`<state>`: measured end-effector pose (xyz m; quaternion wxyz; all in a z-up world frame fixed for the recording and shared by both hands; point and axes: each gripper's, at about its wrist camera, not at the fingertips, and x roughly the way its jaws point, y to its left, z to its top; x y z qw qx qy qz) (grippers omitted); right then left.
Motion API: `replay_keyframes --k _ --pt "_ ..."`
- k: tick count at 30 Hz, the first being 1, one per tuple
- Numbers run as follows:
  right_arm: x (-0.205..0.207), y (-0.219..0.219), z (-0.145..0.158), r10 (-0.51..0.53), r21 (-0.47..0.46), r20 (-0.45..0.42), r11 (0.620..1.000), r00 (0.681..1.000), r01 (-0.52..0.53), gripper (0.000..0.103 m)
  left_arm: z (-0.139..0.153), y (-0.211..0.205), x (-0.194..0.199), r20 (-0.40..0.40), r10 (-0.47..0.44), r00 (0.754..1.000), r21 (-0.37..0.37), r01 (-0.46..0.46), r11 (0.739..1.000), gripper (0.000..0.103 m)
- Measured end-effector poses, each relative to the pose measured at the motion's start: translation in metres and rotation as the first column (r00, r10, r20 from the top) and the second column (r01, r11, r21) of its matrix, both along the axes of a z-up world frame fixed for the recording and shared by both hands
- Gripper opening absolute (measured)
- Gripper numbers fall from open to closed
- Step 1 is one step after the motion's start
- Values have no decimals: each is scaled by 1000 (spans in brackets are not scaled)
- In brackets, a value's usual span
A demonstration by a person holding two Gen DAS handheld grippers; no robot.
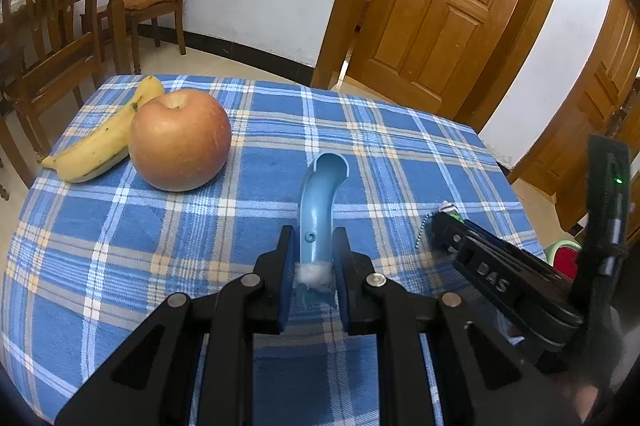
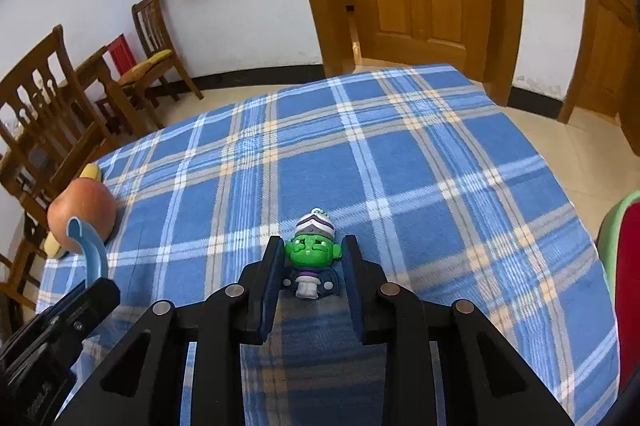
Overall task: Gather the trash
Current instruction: 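Carry the figurine and blue piece over the bucket and open both tools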
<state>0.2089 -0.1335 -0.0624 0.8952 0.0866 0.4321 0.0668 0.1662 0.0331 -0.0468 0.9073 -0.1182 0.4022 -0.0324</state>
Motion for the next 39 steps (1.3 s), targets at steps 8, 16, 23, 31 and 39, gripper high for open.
replay_keyframes --k 8,16,23,31,39 --pt "-33 -23 22 -41 35 19 999 999 41 29 5 -3 -4 12 -16 1000 -8 17 1000 17" --pt "-74 -60 47 -106 74 63 992 992 101 29 14 -12 -11 40 -48 998 2 48 999 17" --pt "-106 -90 59 -167 77 81 984 983 161 29 26 -31 -19 57 -103 993 22 102 995 17" --pt "-146 -142 68 -267 73 96 963 959 261 29 48 -61 -33 89 -183 979 12 182 983 17" --pt "-170 -179 68 -346 85 93 937 934 338 29 58 -105 -42 88 -277 957 5 278 961 17"
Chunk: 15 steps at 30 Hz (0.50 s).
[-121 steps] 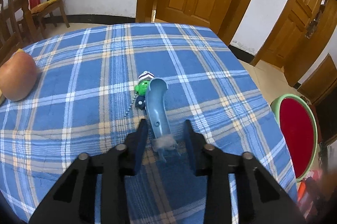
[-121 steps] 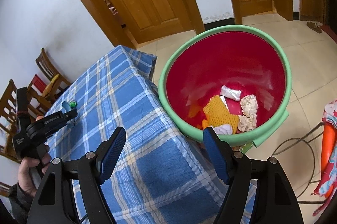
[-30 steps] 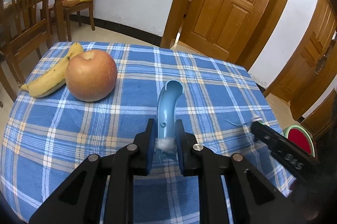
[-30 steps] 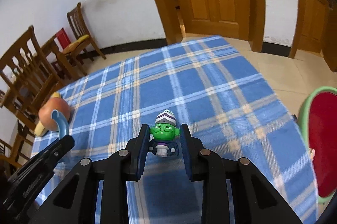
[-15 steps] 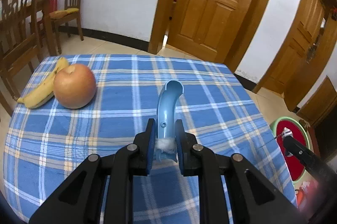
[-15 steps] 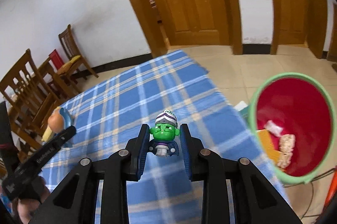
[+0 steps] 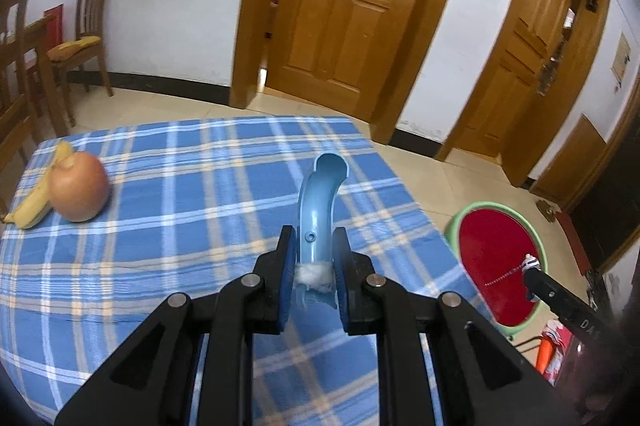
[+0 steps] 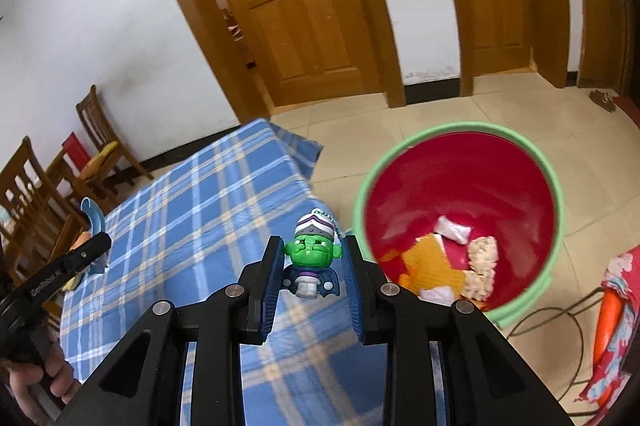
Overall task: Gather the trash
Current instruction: 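Carry the figurine and blue piece over the bucket and open both tools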
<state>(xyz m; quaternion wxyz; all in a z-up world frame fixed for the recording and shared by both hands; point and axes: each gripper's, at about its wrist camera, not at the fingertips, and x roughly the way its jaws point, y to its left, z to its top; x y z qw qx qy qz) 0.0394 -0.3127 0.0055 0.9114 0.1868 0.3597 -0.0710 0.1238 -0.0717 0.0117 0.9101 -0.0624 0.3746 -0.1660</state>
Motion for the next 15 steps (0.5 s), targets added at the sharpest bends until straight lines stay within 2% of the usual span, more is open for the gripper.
replay_keyframes --k 9,15 --pt "-22 -46 -13 -96 23 -18 995 995 96 29 0 -52 -6 -19 -94 995 26 94 995 17" --pt "-30 -74 -26 -139 45 -41 989 989 141 29 2 -87 -11 10 -147 989 58 146 988 17"
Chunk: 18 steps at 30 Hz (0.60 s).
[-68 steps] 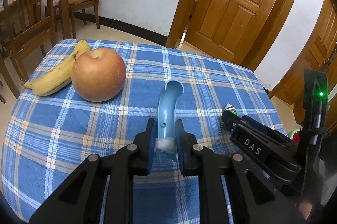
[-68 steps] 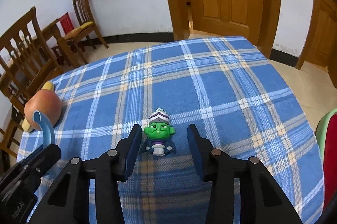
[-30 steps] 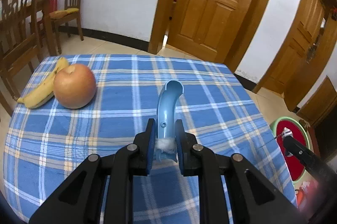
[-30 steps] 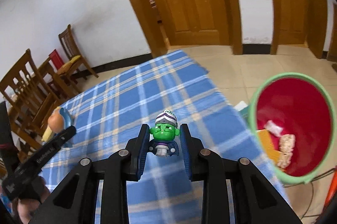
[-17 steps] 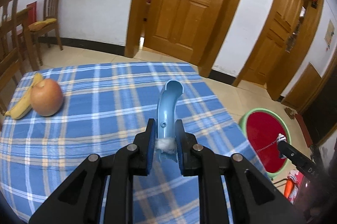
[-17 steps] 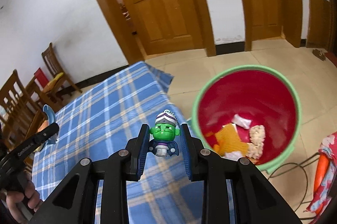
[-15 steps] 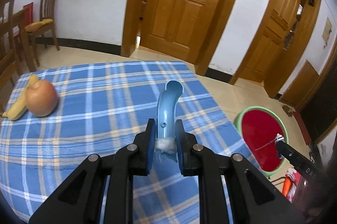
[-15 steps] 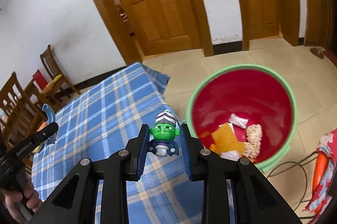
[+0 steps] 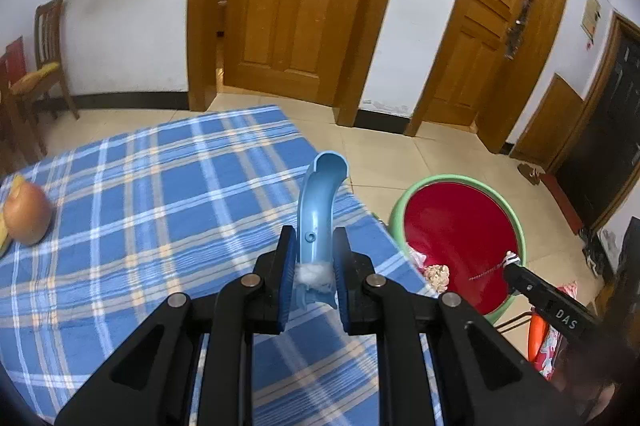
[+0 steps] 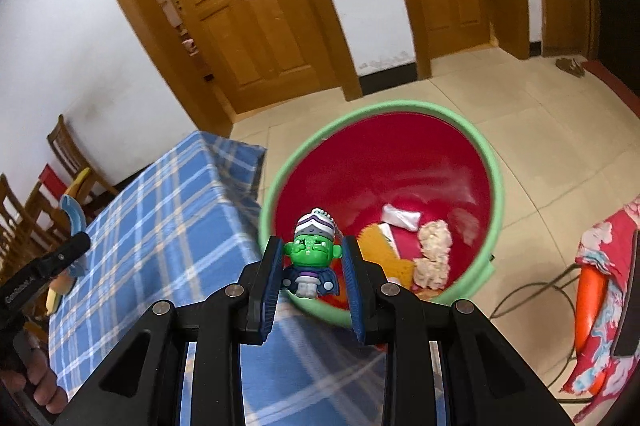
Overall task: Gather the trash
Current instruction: 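Carry the figurine and blue piece over the bucket and open both tools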
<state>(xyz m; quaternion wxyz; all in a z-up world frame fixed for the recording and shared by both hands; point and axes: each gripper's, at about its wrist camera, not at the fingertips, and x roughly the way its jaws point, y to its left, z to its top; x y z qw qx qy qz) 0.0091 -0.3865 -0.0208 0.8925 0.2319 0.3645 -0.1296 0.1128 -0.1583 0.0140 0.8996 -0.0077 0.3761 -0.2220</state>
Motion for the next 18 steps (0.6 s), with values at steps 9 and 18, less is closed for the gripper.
replay_keyframes --k 9,18 --pt "-3 -33 -19 -32 30 -26 999 999 32 30 -11 -53 2 -20 -65 998 47 66 997 17" --pt "3 -53 -34 -41 37 -42 998 998 43 31 -29 -97 0 -56 -132 990 94 136 986 17"
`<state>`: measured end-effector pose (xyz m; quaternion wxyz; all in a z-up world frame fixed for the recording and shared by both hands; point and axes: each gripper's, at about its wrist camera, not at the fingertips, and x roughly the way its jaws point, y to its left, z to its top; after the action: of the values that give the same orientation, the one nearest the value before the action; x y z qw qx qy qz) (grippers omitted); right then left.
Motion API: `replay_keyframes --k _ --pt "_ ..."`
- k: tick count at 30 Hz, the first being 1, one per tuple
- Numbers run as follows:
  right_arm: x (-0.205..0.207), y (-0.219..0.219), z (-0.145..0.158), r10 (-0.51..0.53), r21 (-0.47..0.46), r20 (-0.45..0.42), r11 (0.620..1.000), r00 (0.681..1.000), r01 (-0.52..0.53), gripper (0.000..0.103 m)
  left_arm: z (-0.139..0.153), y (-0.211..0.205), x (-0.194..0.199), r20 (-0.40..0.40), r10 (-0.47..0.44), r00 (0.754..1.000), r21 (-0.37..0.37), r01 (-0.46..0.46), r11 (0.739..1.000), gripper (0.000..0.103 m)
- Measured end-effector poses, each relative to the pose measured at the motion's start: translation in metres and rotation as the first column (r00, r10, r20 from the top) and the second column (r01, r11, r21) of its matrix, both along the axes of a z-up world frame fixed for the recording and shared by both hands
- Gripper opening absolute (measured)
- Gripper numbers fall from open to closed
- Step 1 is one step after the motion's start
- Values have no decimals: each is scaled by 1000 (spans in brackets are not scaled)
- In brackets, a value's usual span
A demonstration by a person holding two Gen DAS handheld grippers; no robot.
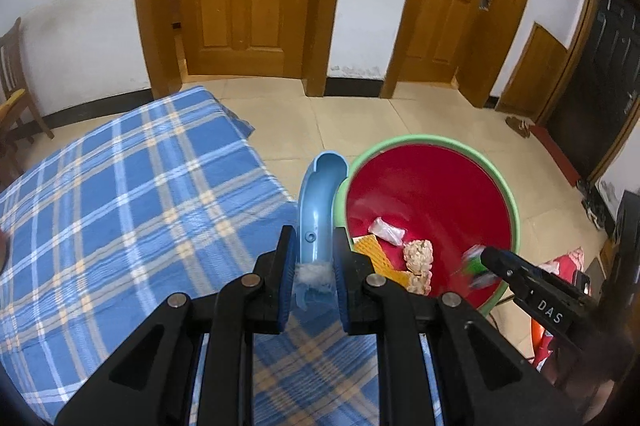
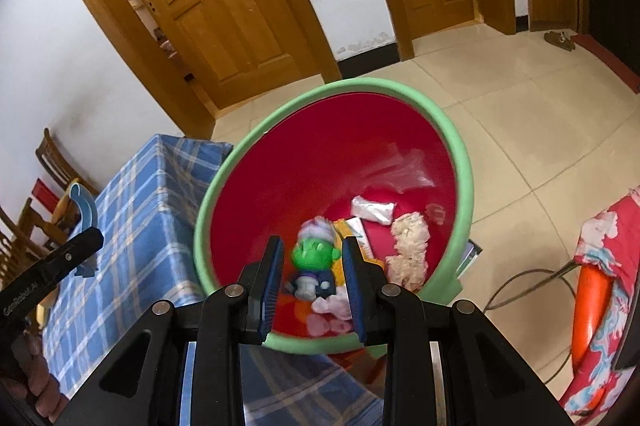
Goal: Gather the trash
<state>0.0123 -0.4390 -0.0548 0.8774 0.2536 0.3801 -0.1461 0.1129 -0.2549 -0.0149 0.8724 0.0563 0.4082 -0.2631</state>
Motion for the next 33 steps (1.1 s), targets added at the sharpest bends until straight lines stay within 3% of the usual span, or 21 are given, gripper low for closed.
replay_keyframes --k 19,21,24,27,33 --pt "-15 -29 3 -32 12 34 999 999 31 36 -22 -73 -14 -48 -176 983 3 176 984 17" --pt "-18 -30 4 -36 14 39 999 999 35 36 -22 -76 -16 -42 -192 980 0 193 981 24" --pt "-20 -31 6 -43 19 42 999 998 42 40 -20 -76 -18 -34 -184 982 5 184 983 32" --pt "-22 -31 6 -50 18 39 999 998 49 47 -19 -69 -17 -37 -155 987 4 156 988 35" --pt "-24 -21 7 -25 32 37 999 999 24 49 -14 -47 -16 -44 -87 995 4 88 996 43"
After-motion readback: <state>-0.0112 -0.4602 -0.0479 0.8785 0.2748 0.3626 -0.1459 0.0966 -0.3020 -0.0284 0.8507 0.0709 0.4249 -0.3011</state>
